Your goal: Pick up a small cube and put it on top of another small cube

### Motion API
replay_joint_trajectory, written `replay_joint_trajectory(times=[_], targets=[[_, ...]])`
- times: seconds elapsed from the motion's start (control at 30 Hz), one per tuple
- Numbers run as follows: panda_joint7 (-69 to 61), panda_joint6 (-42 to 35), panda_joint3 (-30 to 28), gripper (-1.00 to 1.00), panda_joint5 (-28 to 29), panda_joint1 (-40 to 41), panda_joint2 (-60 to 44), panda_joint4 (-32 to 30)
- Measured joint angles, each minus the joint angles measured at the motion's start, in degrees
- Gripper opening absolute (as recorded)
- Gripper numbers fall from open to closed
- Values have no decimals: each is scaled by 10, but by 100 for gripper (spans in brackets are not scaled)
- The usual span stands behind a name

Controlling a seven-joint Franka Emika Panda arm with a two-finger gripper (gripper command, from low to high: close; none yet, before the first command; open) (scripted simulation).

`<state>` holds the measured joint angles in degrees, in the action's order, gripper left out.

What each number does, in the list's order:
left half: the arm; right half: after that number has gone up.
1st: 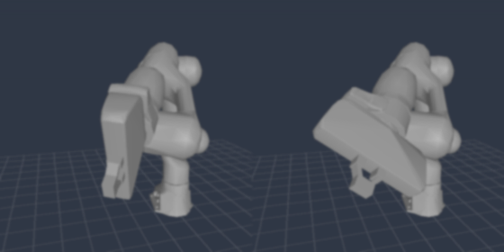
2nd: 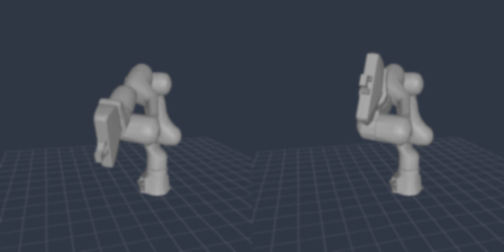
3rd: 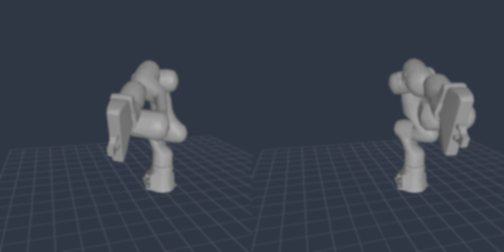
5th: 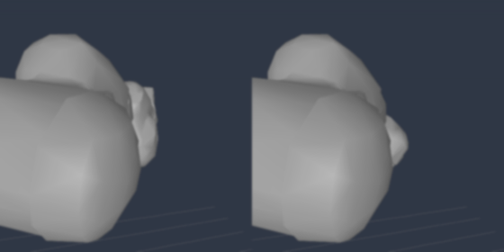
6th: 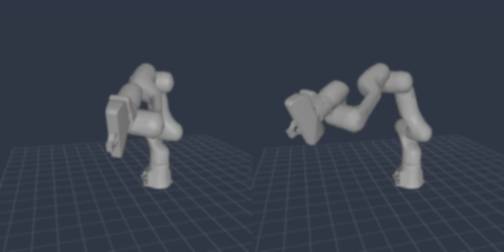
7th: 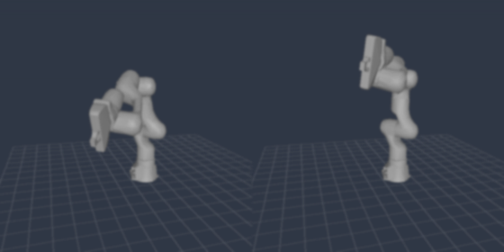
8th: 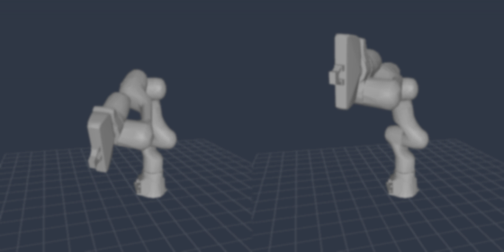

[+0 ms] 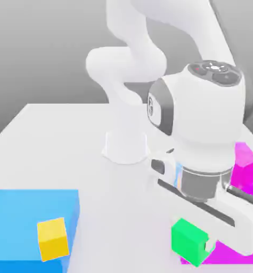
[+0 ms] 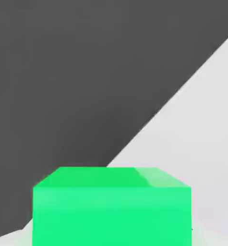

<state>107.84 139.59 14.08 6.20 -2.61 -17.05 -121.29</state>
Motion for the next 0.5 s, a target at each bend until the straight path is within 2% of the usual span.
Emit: replay_joint_trajectory(times=[0.17, 0.27, 0.33, 0.5], targets=[[9, -51, 35, -100, 23, -65, -43, 94], [-25, -78, 82, -100, 15, -103, -56, 103], [-63, -87, 115, -100, 2, -120, -56, 87], [-161, -66, 175, -100, -40, -117, -18, -3]])
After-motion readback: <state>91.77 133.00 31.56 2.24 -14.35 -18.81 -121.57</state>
